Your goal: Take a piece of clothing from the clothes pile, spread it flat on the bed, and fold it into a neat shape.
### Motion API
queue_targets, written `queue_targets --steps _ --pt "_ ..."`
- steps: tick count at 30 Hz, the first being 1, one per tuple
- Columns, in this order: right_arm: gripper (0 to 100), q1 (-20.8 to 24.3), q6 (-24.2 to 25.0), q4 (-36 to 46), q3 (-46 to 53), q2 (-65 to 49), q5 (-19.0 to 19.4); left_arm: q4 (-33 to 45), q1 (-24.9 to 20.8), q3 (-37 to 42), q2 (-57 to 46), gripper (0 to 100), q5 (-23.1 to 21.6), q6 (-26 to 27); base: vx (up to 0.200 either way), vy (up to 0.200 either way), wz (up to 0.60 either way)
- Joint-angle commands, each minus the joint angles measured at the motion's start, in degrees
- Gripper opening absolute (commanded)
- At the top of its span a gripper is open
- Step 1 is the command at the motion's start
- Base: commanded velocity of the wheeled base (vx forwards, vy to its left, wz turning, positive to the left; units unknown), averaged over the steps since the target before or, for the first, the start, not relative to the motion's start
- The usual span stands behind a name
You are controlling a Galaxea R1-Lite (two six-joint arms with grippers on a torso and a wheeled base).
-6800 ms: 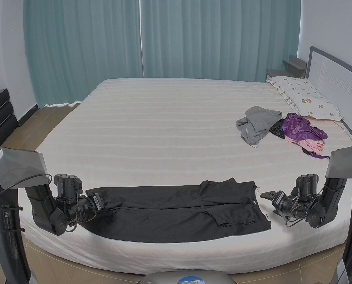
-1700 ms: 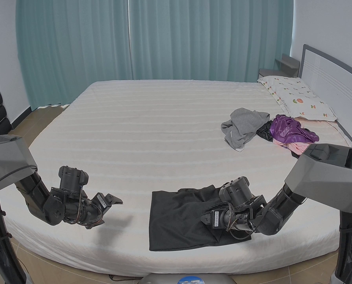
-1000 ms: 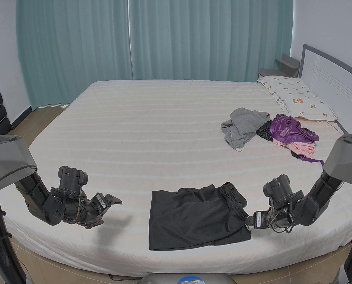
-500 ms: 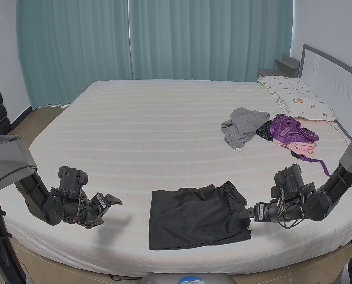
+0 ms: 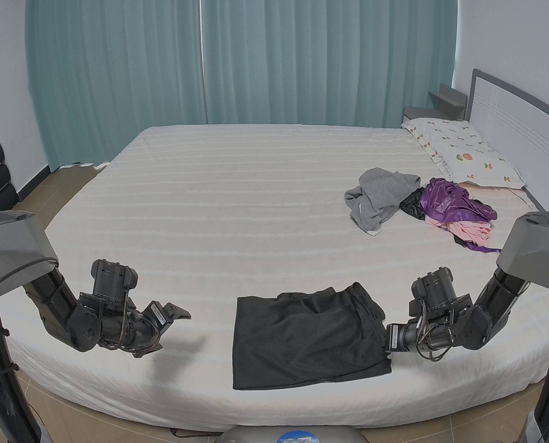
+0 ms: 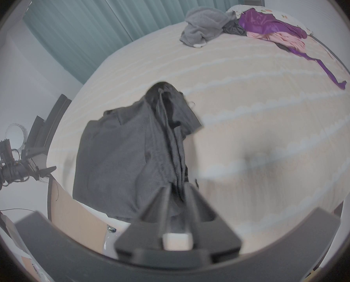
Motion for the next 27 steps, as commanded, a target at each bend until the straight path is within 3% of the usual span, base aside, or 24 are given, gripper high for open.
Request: queue_targets --steps 1,14,15,22,24,27 --pt "0 -0.86 -0.19 -0.05 3.98 -1.25 0.0 -0.02 -0.03 -0.02 0.1 100 0.01 0.0 0.0 0.0 0.0" --pt "0 -1.83 0.52 -0.14 5.74 -1.86 0.44 -0.02 -0.03 0.06 0.1 100 0.01 0.0 0.0 0.0 0.0" --pt "100 -1.83 0.52 -0.31 5.65 -1.86 0.61 -0.02 -0.03 0.06 0.1 100 0.1 0.0 0.0 0.0 0.0" --pt "100 -3.41 2.63 -0.84 0.73 -3.01 2.46 -0.02 -0.03 -0.02 0.1 100 0.1 0.0 0.0 0.0 0.0" --pt "100 -3.68 7.55 -0.66 -6.39 0.68 2.99 -0.02 -0.12 -0.02 0.19 100 0.53 0.0 0.0 0.0 0.0" --pt "100 -3.76 10.98 -0.22 -13.16 5.69 2.9 -0.11 -0.56 -0.02 0.54 100 1.59 0.0 0.0 0.0 0.0"
